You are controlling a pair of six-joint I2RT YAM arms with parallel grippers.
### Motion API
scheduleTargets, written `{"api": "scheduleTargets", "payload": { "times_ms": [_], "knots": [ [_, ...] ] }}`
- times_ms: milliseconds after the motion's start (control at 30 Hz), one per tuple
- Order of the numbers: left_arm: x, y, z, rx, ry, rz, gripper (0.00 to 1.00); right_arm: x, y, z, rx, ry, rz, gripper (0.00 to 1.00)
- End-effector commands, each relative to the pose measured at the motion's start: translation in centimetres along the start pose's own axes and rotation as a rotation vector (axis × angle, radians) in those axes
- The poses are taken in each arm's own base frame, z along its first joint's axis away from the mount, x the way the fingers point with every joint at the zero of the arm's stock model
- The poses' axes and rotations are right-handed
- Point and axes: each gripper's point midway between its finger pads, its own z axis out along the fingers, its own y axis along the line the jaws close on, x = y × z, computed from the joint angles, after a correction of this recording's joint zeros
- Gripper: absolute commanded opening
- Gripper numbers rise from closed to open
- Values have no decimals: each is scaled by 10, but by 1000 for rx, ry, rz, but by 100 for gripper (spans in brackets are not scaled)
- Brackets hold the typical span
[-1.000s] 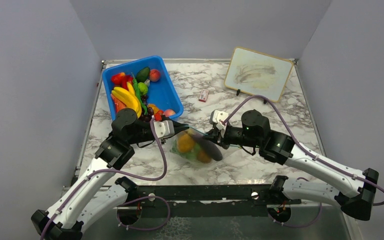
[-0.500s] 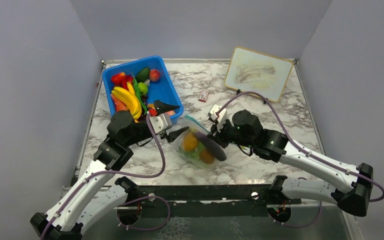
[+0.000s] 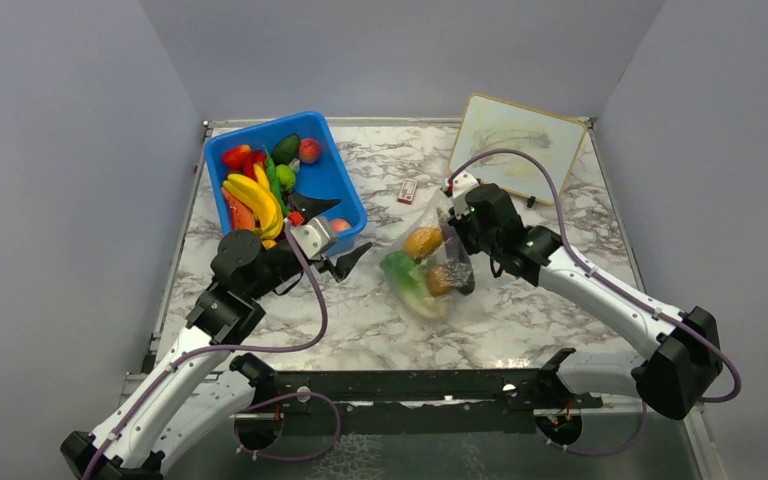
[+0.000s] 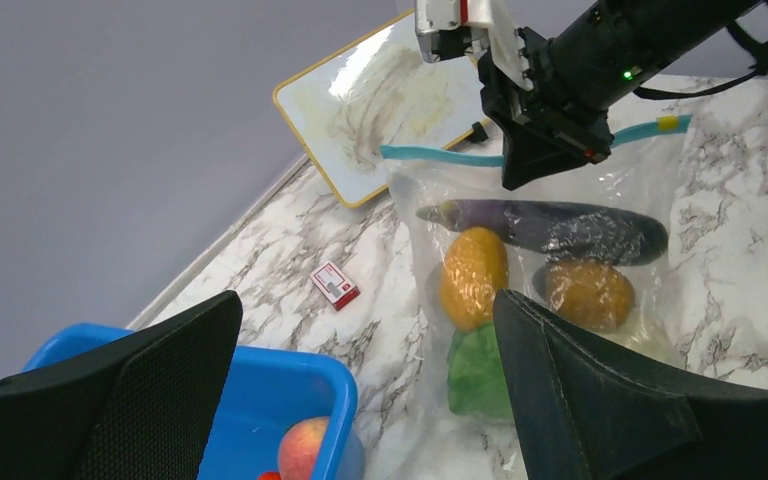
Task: Place the food in the zip-top bag and seal the zipper
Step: Place the zipper food storage bag at the center of the board.
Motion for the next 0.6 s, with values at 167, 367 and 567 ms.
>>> {"api": "scheduleTargets", "payload": {
  "times_ms": [167, 367, 567],
  "knots": [
    [12, 9, 2, -76, 21, -77, 99, -8, -77, 6, 303, -7, 113, 7],
    [17, 15, 3, -127, 28, -147, 99, -8, -74, 4, 289, 1, 155, 55],
    [23, 20, 2, -173, 39, -184, 99, -25, -64, -15, 217, -80, 237, 80]
  ]
}}
